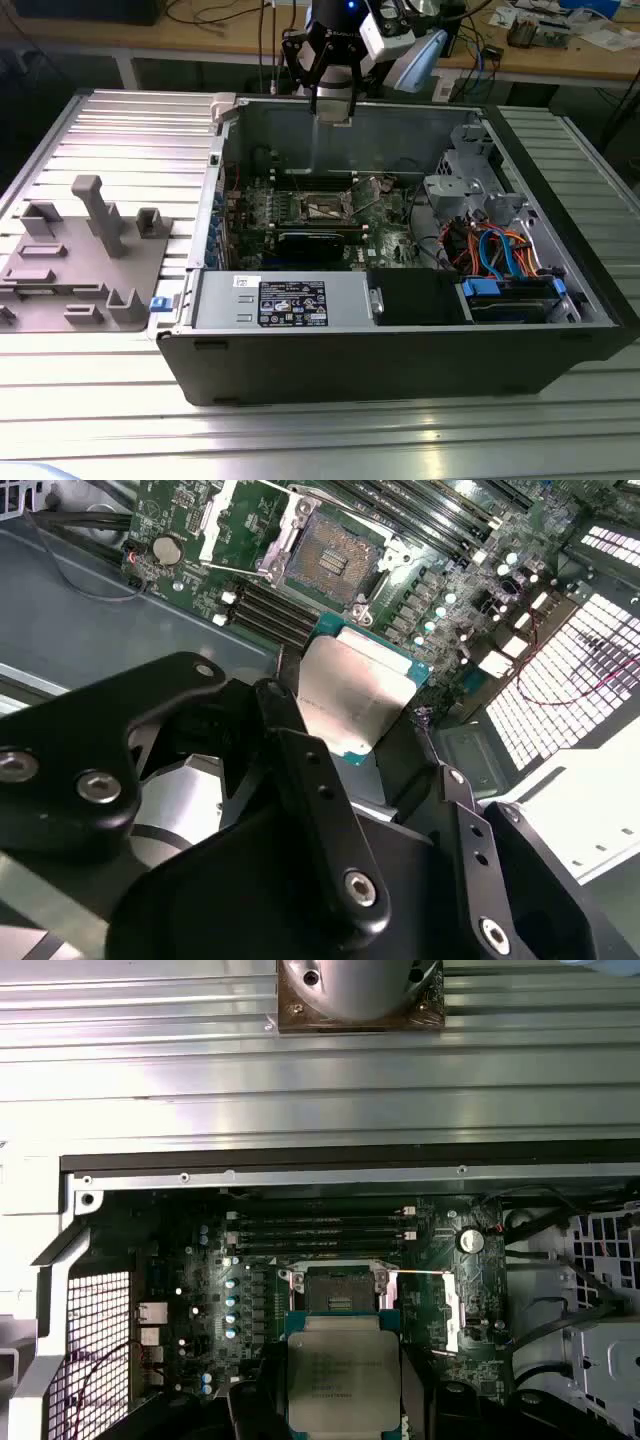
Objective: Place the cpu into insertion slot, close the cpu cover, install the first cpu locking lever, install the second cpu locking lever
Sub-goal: 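Place the cpu into insertion slot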
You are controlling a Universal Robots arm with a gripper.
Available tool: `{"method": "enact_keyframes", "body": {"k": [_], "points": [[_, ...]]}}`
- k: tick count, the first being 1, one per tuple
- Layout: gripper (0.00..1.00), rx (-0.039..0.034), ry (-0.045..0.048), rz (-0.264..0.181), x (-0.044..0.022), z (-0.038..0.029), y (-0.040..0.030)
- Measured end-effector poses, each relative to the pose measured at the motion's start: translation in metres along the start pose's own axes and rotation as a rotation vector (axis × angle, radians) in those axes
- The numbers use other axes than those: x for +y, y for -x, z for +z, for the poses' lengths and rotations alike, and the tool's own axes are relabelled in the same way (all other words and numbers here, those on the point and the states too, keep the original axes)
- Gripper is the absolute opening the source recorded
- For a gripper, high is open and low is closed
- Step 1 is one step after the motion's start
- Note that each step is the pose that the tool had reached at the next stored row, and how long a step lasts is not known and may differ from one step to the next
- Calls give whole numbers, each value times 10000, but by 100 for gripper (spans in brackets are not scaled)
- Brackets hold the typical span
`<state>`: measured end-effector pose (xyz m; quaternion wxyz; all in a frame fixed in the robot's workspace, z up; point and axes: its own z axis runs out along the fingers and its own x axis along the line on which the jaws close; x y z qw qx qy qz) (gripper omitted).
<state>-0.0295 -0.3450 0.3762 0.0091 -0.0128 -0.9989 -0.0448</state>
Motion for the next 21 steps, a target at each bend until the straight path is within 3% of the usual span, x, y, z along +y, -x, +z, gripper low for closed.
{"method": "enact_keyframes", "body": {"k": [14, 17, 21], "points": [[54, -2, 1, 21, 0, 0, 0], [54, -15, -1, 176, 0, 1, 0], [54, -79, 7, 887, 0, 4, 0]]}}
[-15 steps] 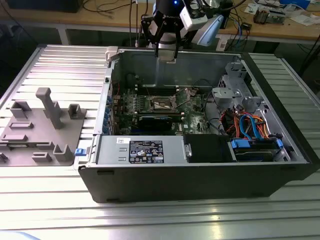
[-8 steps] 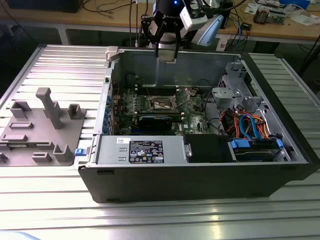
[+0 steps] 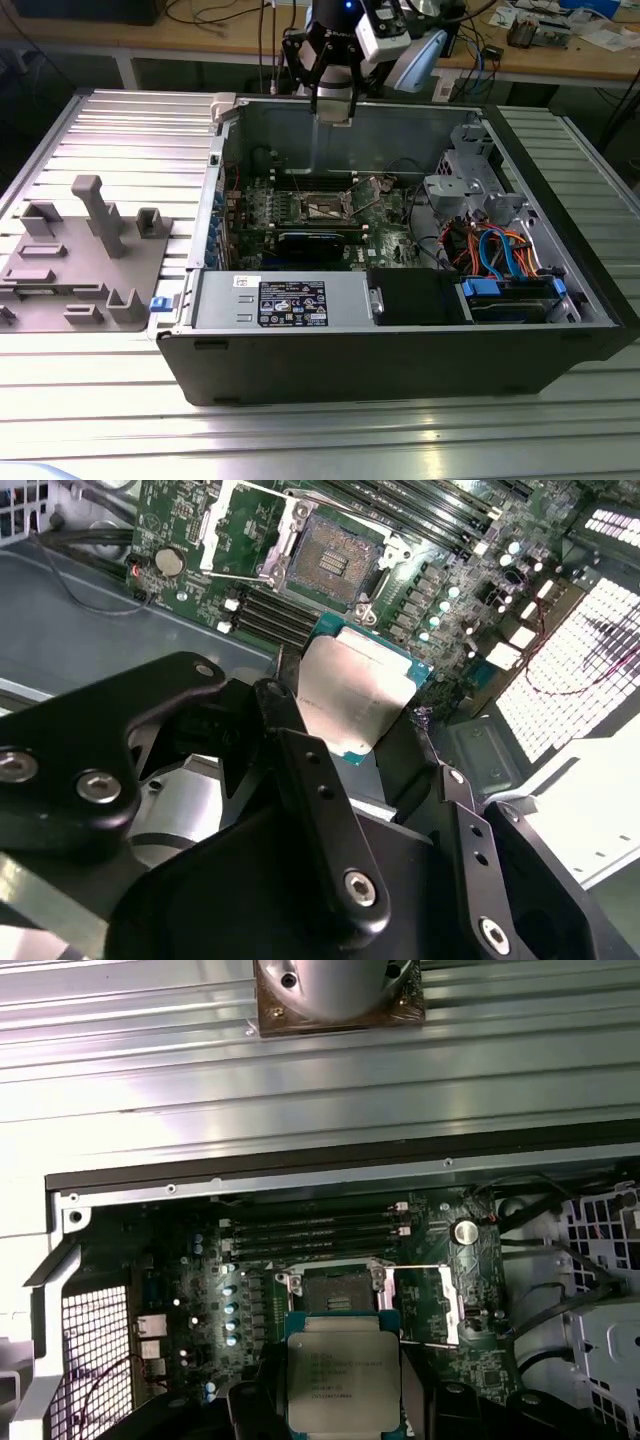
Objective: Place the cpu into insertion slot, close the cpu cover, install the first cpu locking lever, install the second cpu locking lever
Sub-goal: 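Place the cpu into insertion slot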
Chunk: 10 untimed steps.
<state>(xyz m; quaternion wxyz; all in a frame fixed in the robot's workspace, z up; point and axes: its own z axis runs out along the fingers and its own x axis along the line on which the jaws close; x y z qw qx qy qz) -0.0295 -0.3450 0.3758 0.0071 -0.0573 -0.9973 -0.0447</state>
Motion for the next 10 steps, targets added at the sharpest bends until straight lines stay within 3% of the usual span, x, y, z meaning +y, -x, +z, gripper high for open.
{"method": "enact_keyframes", "body": {"k": [10], "points": [[54, -15, 3, 166, 0, 1, 0]]}}
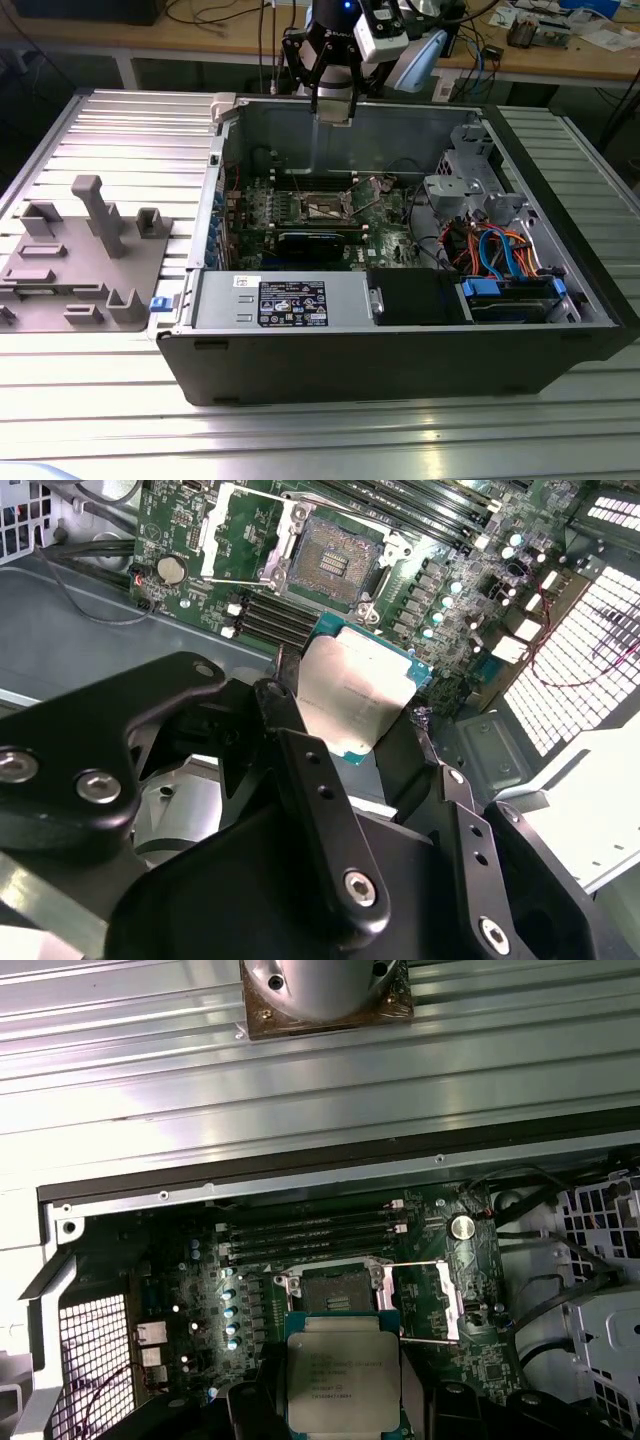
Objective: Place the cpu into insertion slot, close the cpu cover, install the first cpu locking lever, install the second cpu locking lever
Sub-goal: 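Place the cpu into insertion slot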
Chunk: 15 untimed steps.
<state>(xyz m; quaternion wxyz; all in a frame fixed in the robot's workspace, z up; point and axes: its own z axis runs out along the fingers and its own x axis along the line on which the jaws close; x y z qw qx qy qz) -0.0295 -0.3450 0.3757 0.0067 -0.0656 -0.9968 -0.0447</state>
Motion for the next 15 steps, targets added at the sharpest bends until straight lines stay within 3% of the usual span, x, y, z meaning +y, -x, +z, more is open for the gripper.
{"method": "enact_keyframes", "body": {"k": [10, 15], "points": [[54, -14, -1, 147, 0, 0, 0], [54, -74, 6, 823, -1, 5, 0]]}}
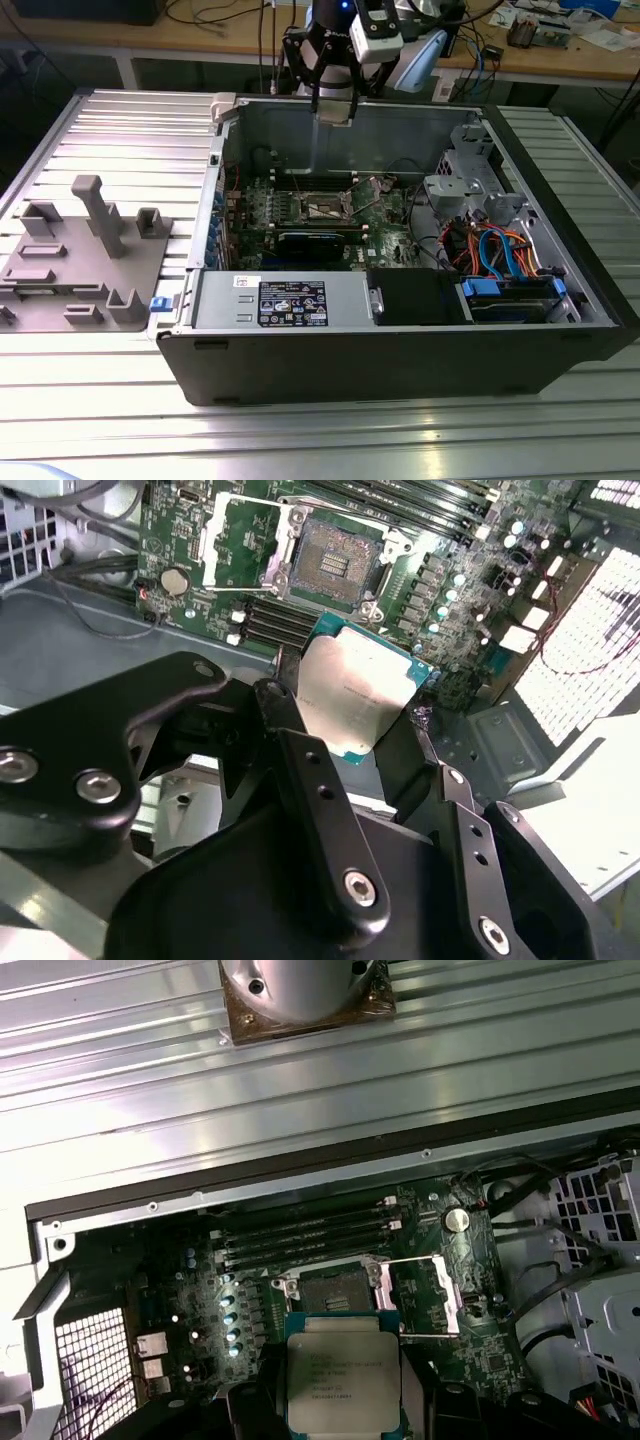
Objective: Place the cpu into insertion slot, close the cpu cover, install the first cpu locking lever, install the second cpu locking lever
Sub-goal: 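Place the cpu into insertion slot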
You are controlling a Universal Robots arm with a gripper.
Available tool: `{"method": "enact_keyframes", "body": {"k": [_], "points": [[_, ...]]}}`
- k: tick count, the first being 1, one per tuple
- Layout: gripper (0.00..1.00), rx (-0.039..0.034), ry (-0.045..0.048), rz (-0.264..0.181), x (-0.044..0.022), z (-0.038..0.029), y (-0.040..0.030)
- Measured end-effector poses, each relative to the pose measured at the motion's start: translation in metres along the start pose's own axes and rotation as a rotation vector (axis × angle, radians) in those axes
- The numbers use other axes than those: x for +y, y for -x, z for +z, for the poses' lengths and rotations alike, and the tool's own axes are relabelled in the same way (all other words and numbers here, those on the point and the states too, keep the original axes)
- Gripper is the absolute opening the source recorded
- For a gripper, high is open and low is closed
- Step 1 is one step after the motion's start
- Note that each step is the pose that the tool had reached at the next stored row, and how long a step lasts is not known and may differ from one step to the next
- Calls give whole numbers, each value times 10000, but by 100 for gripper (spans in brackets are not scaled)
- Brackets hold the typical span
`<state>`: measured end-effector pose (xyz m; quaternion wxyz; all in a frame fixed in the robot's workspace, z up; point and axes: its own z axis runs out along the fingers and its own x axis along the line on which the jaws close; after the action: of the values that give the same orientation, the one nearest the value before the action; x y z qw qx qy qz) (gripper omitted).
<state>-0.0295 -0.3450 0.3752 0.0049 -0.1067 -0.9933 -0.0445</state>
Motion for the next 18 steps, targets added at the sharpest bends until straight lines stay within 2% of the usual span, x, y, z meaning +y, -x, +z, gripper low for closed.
{"method": "enact_keyframes", "body": {"k": [4, 6, 18], "points": [[54, -49, 6, 534, 0, 4, 3], [54, -59, 8, 665, 0, 4, 3], [54, -62, 8, 693, 0, 4, 3]]}}
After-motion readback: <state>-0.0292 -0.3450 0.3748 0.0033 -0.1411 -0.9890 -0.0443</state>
